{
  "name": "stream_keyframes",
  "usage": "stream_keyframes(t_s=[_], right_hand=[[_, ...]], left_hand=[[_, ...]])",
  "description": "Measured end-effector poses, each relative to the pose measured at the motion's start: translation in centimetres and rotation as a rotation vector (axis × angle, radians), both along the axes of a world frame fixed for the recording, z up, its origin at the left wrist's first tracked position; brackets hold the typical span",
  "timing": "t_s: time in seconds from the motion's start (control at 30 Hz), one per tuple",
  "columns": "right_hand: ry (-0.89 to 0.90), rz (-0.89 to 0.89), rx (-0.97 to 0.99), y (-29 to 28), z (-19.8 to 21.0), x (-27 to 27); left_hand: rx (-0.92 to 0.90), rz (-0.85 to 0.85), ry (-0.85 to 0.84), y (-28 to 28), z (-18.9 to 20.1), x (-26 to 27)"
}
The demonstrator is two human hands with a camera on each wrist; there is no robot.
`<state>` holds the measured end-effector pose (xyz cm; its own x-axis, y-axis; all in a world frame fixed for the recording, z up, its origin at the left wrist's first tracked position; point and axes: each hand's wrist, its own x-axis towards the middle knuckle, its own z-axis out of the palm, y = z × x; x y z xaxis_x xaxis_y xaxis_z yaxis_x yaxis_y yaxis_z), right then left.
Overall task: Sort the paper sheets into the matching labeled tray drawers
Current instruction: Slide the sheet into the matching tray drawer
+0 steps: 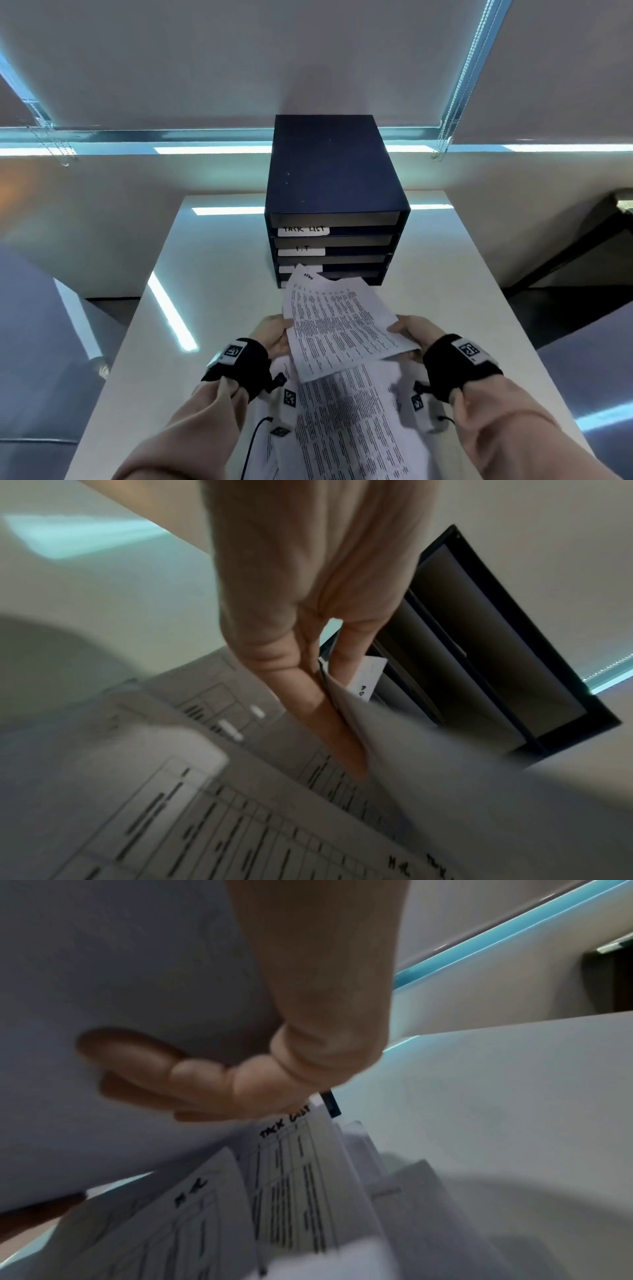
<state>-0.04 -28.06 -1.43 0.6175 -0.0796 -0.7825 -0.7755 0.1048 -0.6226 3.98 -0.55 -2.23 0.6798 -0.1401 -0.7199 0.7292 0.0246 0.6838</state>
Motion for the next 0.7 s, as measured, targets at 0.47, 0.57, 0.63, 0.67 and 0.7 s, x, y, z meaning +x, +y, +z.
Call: stream_keyframes(t_s=[0.47,0.57,0.63,0.67,0.7], right_hand=[[-0.137,-0.096,-0.015,0.8,-2.9,5.8],[-0.139,-0.146,0.007,2.2,-3.0,7.9],[-0.084,-0.113,0.067,2.4,-2.6,8.3],[-0.034,-0.072,0.091,2.1,-2.4,8.5],[0.013,-0.027,0.105,1.6,-2.6,8.7]], left_hand=[[-0.163,-0.030,0.045,-1.0,-1.5,1.7],[-0.099,0.054,0.007,-1.0,-2.0,3.5],[-0.060,0.129,-0.031,-1.1,-2.6,4.8],[-0.043,0.154,-0.048,-1.2,-2.9,5.4],[-0.027,0.168,-0.062,-1.2,-3.5,6.0]])
